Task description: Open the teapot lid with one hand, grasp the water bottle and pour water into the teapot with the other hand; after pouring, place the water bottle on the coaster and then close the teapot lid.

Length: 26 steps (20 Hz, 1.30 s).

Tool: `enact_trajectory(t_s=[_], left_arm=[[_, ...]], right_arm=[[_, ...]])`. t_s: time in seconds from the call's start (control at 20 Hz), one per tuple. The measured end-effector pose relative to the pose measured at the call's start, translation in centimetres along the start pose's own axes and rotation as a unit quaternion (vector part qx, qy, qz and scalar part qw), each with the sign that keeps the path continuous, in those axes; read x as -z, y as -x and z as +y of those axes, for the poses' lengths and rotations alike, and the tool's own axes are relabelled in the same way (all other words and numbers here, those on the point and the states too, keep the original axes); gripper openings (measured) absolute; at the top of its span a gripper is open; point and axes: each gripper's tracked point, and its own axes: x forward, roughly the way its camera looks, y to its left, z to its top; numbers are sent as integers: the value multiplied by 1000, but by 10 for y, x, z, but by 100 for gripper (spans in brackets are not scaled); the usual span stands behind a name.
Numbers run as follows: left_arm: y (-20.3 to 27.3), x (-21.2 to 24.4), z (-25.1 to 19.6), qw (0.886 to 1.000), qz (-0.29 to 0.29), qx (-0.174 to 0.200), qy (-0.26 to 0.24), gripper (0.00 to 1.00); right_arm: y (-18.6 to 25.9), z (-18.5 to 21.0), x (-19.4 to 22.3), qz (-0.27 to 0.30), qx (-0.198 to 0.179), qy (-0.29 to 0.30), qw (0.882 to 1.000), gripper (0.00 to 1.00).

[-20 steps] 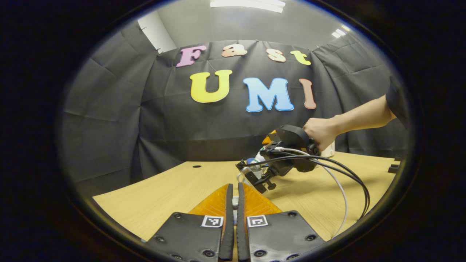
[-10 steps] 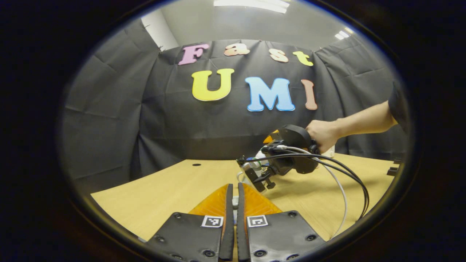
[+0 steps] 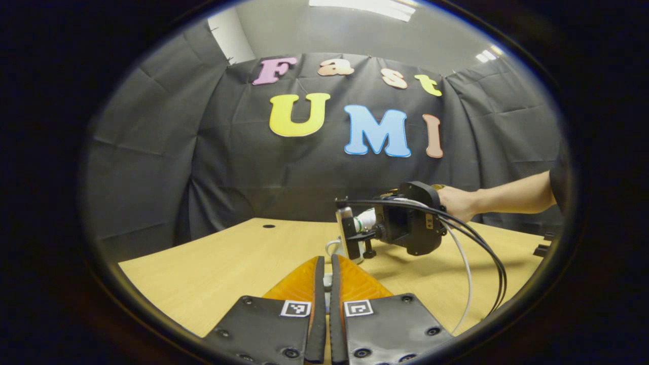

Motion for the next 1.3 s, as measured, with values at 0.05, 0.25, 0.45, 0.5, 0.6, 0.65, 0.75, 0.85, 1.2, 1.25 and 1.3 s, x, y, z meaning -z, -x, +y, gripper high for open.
enact_trajectory(t_s=[0.05, 0.25, 0.45, 0.5, 0.6, 0.65, 0.75, 0.85, 1.2, 1.25, 1.3], left_arm=[[-1, -2, -1, 1000, 0, 0, 0, 14], [-15, -13, -1, 1000, -3, 4, 0, 14], [-38, -32, 0, 1000, -8, 14, 14, 14], [-44, -40, -2, 1000, -12, 19, 19, 10], [-63, -59, -5, 999, -22, 27, 20, 10], [-75, -68, -7, 999, -31, 31, 16, 10], [-102, -77, -16, 999, -33, 41, 6, 14], [-135, -80, -28, 998, -28, 57, 12, 14], [-241, -50, -54, 998, 5, 67, -12, 14], [-253, -41, -57, 998, 15, 67, -13, 14], [-263, -31, -59, 997, 25, 65, -19, 14]], right_arm=[[3, 3, 0, -3, -4, -30, 1000, 75], [6, 2, 6, -8, -8, -170, 985, 75], [27, -8, 24, -4, -5, -362, 932, 75], [33, -10, 31, -2, -4, -407, 913, 75], [45, -12, 48, 1, -1, -493, 870, 75], [52, -11, 55, 1, -3, -527, 850, 75], [67, -6, 68, 0, -12, -594, 804, 75], [80, -4, 79, -5, -16, -639, 769, 75], [116, -1, 120, -15, -5, -734, 679, 75], [117, 1, 128, -11, 0, -736, 677, 75], [119, 3, 133, -10, 3, -737, 676, 75]])
